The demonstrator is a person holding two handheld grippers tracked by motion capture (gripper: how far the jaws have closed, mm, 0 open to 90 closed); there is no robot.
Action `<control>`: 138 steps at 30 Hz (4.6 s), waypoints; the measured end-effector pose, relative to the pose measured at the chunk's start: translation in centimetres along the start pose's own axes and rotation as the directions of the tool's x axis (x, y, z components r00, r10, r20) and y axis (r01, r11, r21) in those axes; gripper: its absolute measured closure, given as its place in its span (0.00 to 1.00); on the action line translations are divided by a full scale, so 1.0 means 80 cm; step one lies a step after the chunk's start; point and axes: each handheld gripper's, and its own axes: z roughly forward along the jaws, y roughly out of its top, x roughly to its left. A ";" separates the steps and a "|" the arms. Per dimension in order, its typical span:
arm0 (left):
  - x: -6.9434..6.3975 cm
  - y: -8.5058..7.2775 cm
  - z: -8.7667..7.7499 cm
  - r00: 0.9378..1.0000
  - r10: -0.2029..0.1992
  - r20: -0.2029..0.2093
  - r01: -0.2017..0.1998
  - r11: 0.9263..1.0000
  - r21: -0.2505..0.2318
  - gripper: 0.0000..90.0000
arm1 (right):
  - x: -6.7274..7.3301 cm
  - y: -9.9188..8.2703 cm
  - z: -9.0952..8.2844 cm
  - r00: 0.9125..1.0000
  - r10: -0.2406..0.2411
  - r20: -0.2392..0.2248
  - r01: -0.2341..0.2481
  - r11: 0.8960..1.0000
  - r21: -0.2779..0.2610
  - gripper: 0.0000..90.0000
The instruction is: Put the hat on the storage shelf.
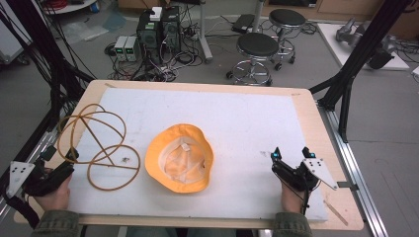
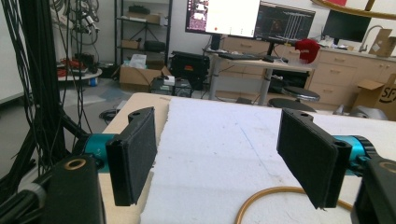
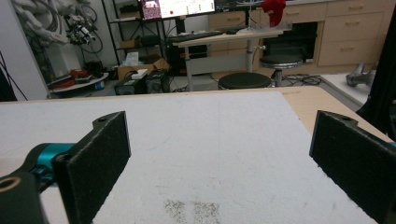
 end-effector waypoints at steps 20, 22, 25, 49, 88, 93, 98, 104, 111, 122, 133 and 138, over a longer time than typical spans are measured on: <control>0.000 0.000 0.001 1.000 0.002 -0.003 -0.002 1.000 0.006 0.32 | -0.001 0.000 -0.001 1.000 0.001 -0.008 -0.001 1.000 -0.005 0.05; 0.000 0.000 0.001 1.000 0.001 -0.002 -0.001 1.000 0.005 0.32 | -0.001 0.000 -0.001 1.000 0.002 -0.008 -0.002 1.000 -0.004 0.05; 0.000 -0.001 0.001 1.000 0.002 -0.003 -0.002 1.000 0.008 0.32 | -0.001 0.001 -0.001 1.000 0.007 -0.016 -0.007 1.000 -0.007 0.05; -0.006 0.000 0.002 1.000 0.003 -0.010 -0.003 1.000 0.009 0.32 | 0.010 0.024 0.017 0.971 -0.033 -0.238 0.036 0.999 0.009 0.04; -0.010 0.000 0.003 1.000 -0.008 -0.006 0.008 1.000 -0.005 0.32 | 0.091 0.090 0.072 0.878 -0.111 -0.465 0.172 0.981 0.091 0.04; -0.009 0.000 0.003 1.000 -0.007 -0.004 0.007 1.000 -0.006 0.32 | 0.103 0.092 0.076 0.867 -0.134 -0.480 0.201 0.976 0.090 0.04; -0.010 0.000 0.004 1.000 -0.006 -0.002 0.006 1.000 -0.007 0.32 | 0.120 0.091 0.083 0.845 -0.149 -0.514 0.238 0.965 0.110 0.04; -0.009 0.000 0.004 1.000 -0.005 0.001 0.005 1.000 -0.004 0.32 | 0.136 0.094 0.086 0.835 -0.162 -0.525 0.263 0.957 0.123 0.04; -0.009 0.001 0.004 1.000 -0.007 0.001 0.007 1.000 -0.008 0.32 | 0.152 0.094 0.091 0.822 -0.164 -0.545 0.287 0.946 0.148 0.04; -0.008 0.001 0.003 1.000 -0.010 -0.001 0.010 1.000 -0.010 0.32 | 0.189 0.084 0.102 0.775 -0.168 -0.609 0.351 0.916 0.193 0.04; -0.008 0.002 0.003 1.000 -0.009 -0.002 0.009 1.000 -0.012 0.32 | 0.223 0.062 0.113 0.723 -0.219 -0.655 0.468 0.853 0.232 0.04; -0.007 0.002 0.003 1.000 -0.010 0.000 0.010 1.000 -0.014 0.32 | 0.234 0.053 0.117 0.712 -0.218 -0.667 0.491 0.834 0.252 0.04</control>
